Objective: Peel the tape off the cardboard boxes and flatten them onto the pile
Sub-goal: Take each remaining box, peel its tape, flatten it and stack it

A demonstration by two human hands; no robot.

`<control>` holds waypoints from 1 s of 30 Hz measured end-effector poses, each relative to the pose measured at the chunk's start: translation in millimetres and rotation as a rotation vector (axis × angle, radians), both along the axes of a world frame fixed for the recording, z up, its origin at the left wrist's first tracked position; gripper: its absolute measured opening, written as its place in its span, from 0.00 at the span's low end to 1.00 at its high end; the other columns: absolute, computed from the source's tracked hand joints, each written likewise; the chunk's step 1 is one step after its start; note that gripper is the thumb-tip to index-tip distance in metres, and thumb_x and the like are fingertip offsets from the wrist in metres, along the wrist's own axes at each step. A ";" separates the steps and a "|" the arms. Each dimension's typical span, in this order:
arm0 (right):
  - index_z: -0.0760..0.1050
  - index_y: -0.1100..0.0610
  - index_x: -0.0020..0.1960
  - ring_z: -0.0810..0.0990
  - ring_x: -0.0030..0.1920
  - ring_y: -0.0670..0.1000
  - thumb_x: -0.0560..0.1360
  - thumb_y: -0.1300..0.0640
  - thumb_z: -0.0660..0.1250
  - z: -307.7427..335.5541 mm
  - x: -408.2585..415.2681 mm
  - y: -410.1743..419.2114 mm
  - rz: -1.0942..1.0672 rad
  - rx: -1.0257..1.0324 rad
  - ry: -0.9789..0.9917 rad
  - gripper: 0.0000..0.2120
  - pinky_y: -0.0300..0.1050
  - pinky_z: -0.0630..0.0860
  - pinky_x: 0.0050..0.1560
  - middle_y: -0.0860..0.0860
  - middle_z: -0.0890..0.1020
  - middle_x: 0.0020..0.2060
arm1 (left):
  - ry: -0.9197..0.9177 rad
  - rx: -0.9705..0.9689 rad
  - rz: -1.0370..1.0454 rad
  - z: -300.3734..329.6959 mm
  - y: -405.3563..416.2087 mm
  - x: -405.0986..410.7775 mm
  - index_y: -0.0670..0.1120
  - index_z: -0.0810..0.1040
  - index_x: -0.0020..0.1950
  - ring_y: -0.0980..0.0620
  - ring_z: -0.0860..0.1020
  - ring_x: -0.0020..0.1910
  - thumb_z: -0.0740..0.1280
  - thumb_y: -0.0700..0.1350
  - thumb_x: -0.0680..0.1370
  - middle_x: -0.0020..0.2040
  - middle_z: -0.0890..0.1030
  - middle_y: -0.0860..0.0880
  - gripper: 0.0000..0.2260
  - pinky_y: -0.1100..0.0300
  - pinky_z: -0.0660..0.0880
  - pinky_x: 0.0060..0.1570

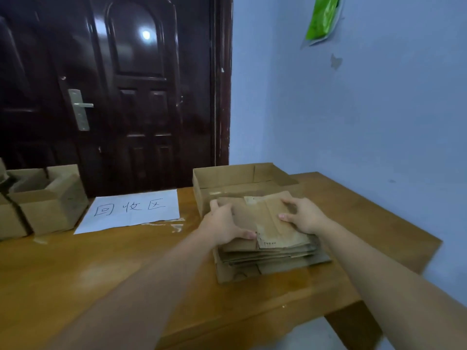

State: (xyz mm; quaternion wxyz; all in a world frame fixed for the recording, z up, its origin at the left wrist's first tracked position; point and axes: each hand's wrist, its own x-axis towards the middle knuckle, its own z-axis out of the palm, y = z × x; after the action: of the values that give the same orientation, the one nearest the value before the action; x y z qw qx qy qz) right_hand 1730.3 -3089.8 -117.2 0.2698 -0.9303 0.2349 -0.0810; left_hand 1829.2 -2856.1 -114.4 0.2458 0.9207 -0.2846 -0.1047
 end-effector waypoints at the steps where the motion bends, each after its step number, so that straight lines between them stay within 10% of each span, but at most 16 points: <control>1: 0.69 0.53 0.77 0.72 0.72 0.56 0.78 0.48 0.72 -8.0 -0.6 -5.5 -0.020 -0.001 0.004 0.30 0.50 0.70 0.71 0.53 0.72 0.74 | 0.010 0.027 -0.005 -5.6 -6.0 0.5 0.48 0.63 0.80 0.43 0.72 0.68 0.77 0.72 0.61 0.77 0.56 0.46 0.55 0.47 0.72 0.70; 10: 0.73 0.46 0.72 0.67 0.68 0.54 0.85 0.40 0.49 -51.5 -3.3 -1.1 0.000 -0.479 0.112 0.23 0.54 0.66 0.66 0.49 0.71 0.71 | -0.184 0.504 -0.082 -22.5 -13.2 7.8 0.58 0.55 0.83 0.38 0.70 0.72 0.52 0.87 0.62 0.80 0.59 0.44 0.55 0.42 0.73 0.66; 17: 0.69 0.50 0.74 0.70 0.68 0.56 0.85 0.40 0.46 -48.2 -4.2 9.4 0.036 -0.526 0.208 0.26 0.55 0.69 0.66 0.51 0.72 0.72 | -0.295 0.495 -0.114 -36.2 -3.5 3.6 0.58 0.48 0.84 0.39 0.57 0.80 0.39 0.85 0.64 0.83 0.56 0.44 0.54 0.40 0.55 0.76; 26: 0.75 0.53 0.66 0.77 0.56 0.57 0.85 0.56 0.52 -6.7 4.6 40.7 0.114 -0.538 0.097 0.16 0.52 0.75 0.58 0.54 0.79 0.62 | -0.366 0.202 -0.147 -11.8 7.5 -14.1 0.55 0.63 0.81 0.45 0.61 0.80 0.53 0.66 0.83 0.81 0.64 0.49 0.29 0.43 0.58 0.77; 30: 0.65 0.49 0.79 0.65 0.77 0.54 0.87 0.48 0.51 18.4 15.5 84.1 0.283 -0.514 0.036 0.22 0.52 0.64 0.75 0.51 0.66 0.78 | -0.362 0.201 -0.168 10.6 49.7 -8.8 0.54 0.58 0.83 0.45 0.58 0.81 0.54 0.66 0.84 0.83 0.57 0.49 0.31 0.45 0.57 0.78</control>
State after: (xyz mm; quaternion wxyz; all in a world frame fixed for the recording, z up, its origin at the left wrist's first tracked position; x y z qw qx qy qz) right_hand 1745.8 -3005.7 -98.8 0.0299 -0.9930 0.0793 -0.0827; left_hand 1820.3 -2806.4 -103.9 0.0881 0.9173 -0.3881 0.0140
